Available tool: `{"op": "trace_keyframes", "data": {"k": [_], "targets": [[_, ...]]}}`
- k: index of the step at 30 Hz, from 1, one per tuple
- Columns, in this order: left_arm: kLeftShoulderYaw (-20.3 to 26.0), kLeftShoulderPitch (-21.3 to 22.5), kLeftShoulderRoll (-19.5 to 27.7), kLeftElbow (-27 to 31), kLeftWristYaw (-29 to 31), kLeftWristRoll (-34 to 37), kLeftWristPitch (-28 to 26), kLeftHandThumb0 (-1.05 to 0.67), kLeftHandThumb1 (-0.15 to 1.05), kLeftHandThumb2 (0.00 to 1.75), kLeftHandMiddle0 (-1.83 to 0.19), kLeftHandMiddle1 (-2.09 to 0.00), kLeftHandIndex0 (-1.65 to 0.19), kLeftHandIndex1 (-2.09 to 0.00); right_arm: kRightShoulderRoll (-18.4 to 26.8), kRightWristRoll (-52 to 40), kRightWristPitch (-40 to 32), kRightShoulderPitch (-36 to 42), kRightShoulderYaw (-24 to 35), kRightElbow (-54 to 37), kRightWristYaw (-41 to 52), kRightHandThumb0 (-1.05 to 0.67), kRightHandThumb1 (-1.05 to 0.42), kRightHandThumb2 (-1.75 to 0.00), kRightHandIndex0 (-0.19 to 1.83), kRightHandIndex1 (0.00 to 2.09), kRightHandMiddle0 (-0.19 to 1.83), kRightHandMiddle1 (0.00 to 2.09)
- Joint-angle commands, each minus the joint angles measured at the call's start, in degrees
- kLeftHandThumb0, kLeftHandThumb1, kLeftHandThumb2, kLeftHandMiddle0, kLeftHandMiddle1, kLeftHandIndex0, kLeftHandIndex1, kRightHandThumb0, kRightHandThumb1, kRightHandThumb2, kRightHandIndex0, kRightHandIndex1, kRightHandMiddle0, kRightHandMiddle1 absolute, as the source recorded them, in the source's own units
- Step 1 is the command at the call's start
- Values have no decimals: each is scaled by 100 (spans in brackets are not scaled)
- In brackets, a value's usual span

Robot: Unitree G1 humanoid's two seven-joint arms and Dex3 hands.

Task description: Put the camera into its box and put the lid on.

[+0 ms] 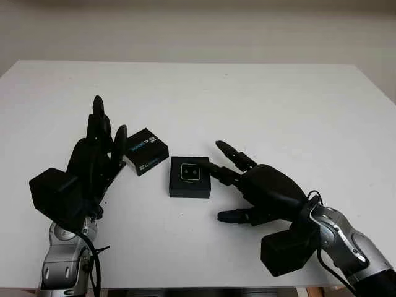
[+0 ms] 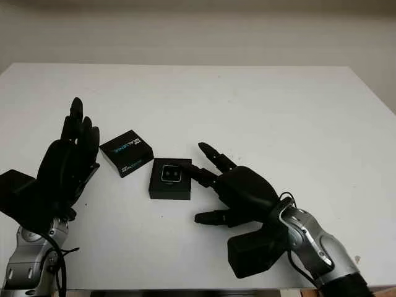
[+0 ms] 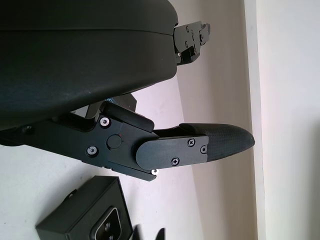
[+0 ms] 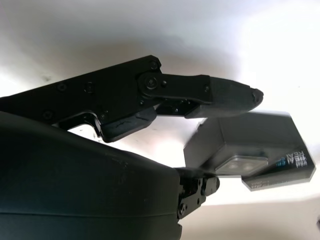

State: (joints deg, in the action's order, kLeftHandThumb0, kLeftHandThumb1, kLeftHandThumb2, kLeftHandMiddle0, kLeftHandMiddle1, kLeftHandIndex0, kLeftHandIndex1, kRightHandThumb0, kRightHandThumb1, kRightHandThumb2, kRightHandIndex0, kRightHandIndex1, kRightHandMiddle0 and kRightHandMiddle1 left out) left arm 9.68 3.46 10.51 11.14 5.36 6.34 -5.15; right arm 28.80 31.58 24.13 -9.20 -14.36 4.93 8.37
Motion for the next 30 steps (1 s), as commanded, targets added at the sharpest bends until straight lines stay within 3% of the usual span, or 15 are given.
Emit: {"op": "trace_keyframes", "data": {"k": [1, 5, 11, 15, 22, 30], "targets": [[-4, 15, 11, 14, 9, -24, 72, -75, 105, 51, 19, 0, 19, 0, -314, -492, -51, -30, 204, 32, -98, -80, -105, -47, -16, 3, -11, 1], [60, 118, 54, -56, 48, 26, 177, -75, 105, 50, 19, 0, 19, 0, -885, -1681, -384, -223, 533, 46, 41, -76, -105, -46, -15, 4, -14, 2], [244, 314, 287, -189, 159, 45, 335, -71, 105, 43, 19, 0, 19, 0, -1368, -2643, -1205, -675, 909, -54, 210, -77, -105, -49, -18, 4, -16, 3], [170, 388, 767, -332, -90, -865, 551, -72, 105, 35, 17, -2, 18, -1, -1615, -2784, -1230, -1017, 1103, 228, 19, -76, -105, -55, -11, 8, -11, 7], [65, 388, 1462, -683, -83, -1859, 543, -77, 105, 11, 13, -6, 18, -4, -2024, -3926, -1712, -1453, 1589, 777, 369, -78, -105, -53, -15, 5, -13, 5], [-194, 306, 1554, -1178, 209, -1967, 537, -84, 99, 5, 12, -7, 19, 0, -2226, -4466, -2372, -1663, 1830, 922, 503, -79, -105, -67, -19, 0, -19, 0]]}}
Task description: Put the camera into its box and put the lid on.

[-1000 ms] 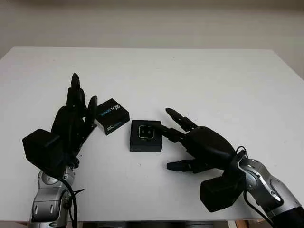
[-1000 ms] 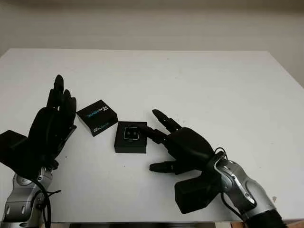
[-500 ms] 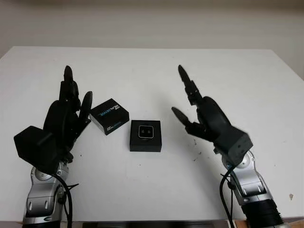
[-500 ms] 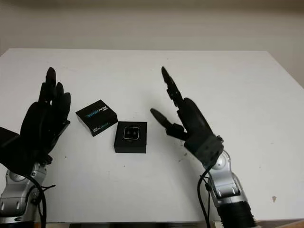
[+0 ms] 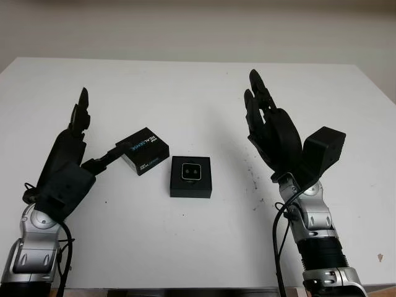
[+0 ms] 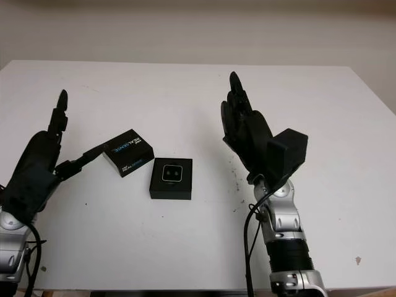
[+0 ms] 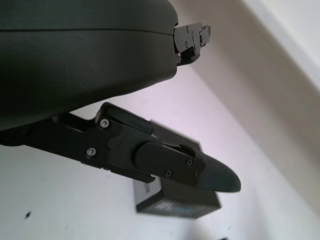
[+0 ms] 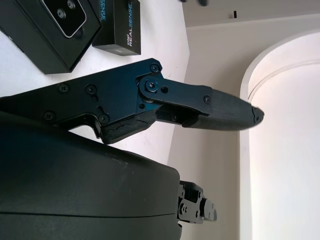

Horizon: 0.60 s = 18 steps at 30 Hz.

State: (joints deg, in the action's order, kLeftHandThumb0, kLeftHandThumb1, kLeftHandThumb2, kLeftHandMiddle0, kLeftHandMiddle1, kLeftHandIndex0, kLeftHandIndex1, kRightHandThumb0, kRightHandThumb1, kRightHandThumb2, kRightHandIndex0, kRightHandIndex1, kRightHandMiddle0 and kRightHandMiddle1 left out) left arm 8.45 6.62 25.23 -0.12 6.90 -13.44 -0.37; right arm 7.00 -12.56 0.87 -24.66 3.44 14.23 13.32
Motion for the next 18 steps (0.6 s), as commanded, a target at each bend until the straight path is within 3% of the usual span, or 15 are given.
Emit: {"op": "trace_keyframes", "data": {"k": [1, 11, 18], "targets": [[-113, -25, 93, -105, 94, -10, 81, -84, 99, 5, 11, -7, 19, 0, -61, -57, -67, -120, 57, -14, 3, -79, -105, -67, -19, 0, -19, 0], [-429, -39, 73, -365, 208, -166, -83, -90, 94, 4, 19, 0, 19, 0, -130, 20, -68, -101, 121, -37, -127, -77, -105, -67, -19, 0, -19, 0], [-540, 255, 23, -971, -140, -265, 373, -82, 90, 4, 19, 0, 19, 0, -163, 67, 29, 14, 107, -117, -71, -75, -105, -68, -19, 0, -19, 1]]}}
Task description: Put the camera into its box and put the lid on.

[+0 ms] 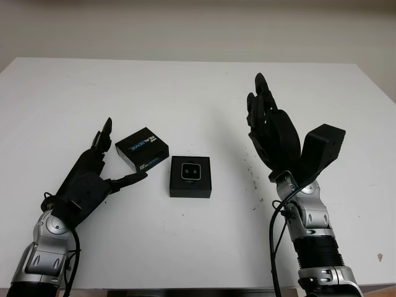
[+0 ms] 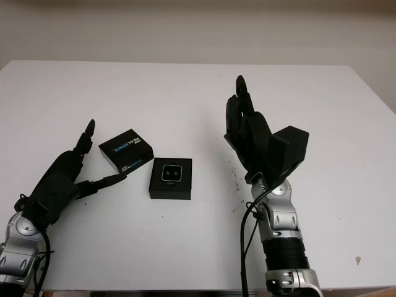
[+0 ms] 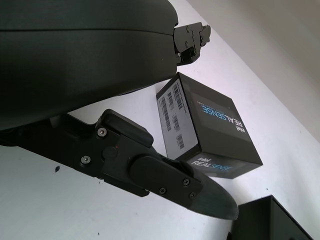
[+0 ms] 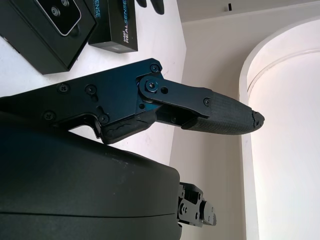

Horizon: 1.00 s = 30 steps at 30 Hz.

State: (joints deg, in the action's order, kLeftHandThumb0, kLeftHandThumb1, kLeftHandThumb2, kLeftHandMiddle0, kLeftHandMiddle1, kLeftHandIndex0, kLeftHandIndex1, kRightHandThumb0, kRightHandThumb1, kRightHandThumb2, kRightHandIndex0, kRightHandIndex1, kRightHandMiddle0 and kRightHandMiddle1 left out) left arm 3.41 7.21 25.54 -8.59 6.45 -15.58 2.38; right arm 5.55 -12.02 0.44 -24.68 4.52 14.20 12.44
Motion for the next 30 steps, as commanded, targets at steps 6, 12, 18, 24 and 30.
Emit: {"op": "trace_keyframes", "data": {"k": [6, 12, 18, 24, 30], "targets": [[-283, 516, 27, -833, -794, -611, 389, -74, 87, 4, 19, 0, 19, 0, -33, 53, 94, 141, -8, -261, 23, -73, -105, -68, -19, 1, -18, 3], [-499, 889, 54, -1688, -1223, -874, 870, -72, 89, 6, 19, 0, 19, 0, -15, 47, 6, 258, -5, -413, 54, -71, -105, -68, -18, 3, -16, 4], [-653, 1230, 56, -2380, -1367, -920, 1225, -67, 88, 5, 19, 0, 19, 0, -19, 36, -47, 322, -23, -548, 78, -69, -105, -68, -17, 4, -16, 5], [-657, 1376, 30, -2622, -1105, -637, 1527, -66, 84, 4, 18, -2, 19, 0, -15, 47, -126, 325, -7, -590, 58, -70, -105, -68, -17, 4, -15, 5], [-508, 1335, -88, -2598, -856, -81, 1749, -71, 84, 5, 9, -7, 12, -5, 20, 83, -159, 344, 0, -577, 59, -66, -105, -70, -19, 4, -17, 4]]}}
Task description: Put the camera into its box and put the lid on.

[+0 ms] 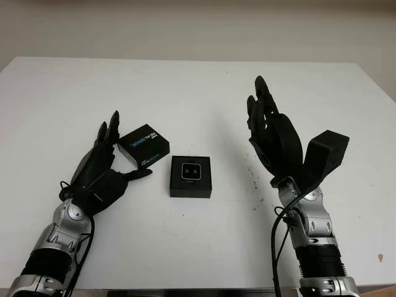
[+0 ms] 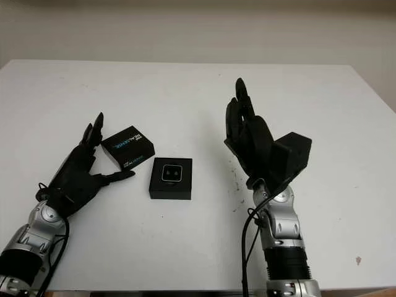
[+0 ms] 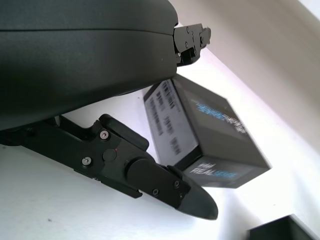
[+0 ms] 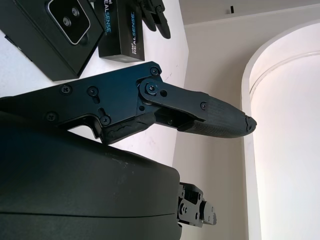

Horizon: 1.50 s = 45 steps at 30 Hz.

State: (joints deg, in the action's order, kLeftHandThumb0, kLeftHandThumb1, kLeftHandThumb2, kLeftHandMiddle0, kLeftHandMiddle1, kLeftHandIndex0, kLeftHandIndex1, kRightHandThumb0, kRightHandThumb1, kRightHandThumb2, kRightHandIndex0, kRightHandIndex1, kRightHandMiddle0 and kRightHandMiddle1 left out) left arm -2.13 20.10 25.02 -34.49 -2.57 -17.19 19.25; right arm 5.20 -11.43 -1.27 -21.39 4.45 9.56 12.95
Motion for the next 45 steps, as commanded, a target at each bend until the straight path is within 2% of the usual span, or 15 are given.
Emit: {"op": "trace_keyframes", "data": {"k": [1, 10, 17, 22, 26, 29, 36, 37, 38, 41, 42, 45], "targets": [[56, 42, -43, 7, 90, 139, 54, -71, 84, 5, 7, -8, 11, -6, 54, 29, 19, 20, 9, -110, 6, -65, -105, -70, -19, 4, -17, 4], [85, -108, -128, 481, 401, 426, -89, -70, 83, 5, -5, -8, 4, -8, 23, 23, -85, 41, 57, -115, -68, -58, -105, -68, -17, 5, -15, 6], [12, -67, -247, 299, -143, 95, 172, -57, 83, 5, -21, -10, -9, -12, 45, 42, -224, 71, 39, -218, -99, -57, -105, -67, -18, 5, -16, 5], [-208, -25, -137, 204, -783, -662, 205, -48, 84, 6, -34, -12, -19, -15, 77, 37, -249, 92, 58, -242, -62, -59, -105, -66, -18, 5, -17, 5], [-660, 57, 200, 146, -1489, -1798, 52, -43, 85, 6, -52, -18, -38, -25, 56, -6, -331, 131, 81, -346, -75, -60, -105, -64, -19, 5, -17, 5], [-849, 113, 304, 92, -1770, -2211, -85, -37, 85, 5, -60, -21, -48, -30, 60, -15, -321, 139, 78, -364, -55, -61, -105, -63, -19, 5, -18, 5], [-1109, 248, 447, -33, -1572, -2477, -452, -25, 86, 6, -65, -26, -55, -33, 76, 17, -376, 174, 72, -480, -100, -61, -105, -65, -19, 5, -19, 3], [-1117, 260, 456, -41, -1492, -2438, -474, -25, 87, 6, -62, -39, -57, -32, 75, 13, -384, 182, 76, -490, -104, -61, -105, -65, -19, 4, -19, 3], [-1119, 267, 460, -41, -1438, -2409, -486, -25, 88, 6, -52, -66, -58, -31, 75, 11, -389, 188, 78, -497, -106, -61, -105, -64, -19, 4, -19, 2], [-1093, 303, 449, -137, -1374, -2257, -386, -25, 91, 6, -40, -110, -62, -31, 69, 6, -352, 181, 89, -449, -100, -61, -105, -63, -19, 4, -18, 3], [-1051, 312, 421, -199, -1371, -2140, -313, -24, 91, 6, -40, -117, -64, -32, 73, 12, -341, 179, 88, -430, -96, -61, -105, -63, -18, 4, -18, 3], [-730, 296, 194, -403, -1298, -1428, -126, -16, 94, 6, -45, -107, -68, -47, 74, 26, -355, 199, 80, -447, -103, -62, -105, -62, -17, 5, -16, 5]]}}
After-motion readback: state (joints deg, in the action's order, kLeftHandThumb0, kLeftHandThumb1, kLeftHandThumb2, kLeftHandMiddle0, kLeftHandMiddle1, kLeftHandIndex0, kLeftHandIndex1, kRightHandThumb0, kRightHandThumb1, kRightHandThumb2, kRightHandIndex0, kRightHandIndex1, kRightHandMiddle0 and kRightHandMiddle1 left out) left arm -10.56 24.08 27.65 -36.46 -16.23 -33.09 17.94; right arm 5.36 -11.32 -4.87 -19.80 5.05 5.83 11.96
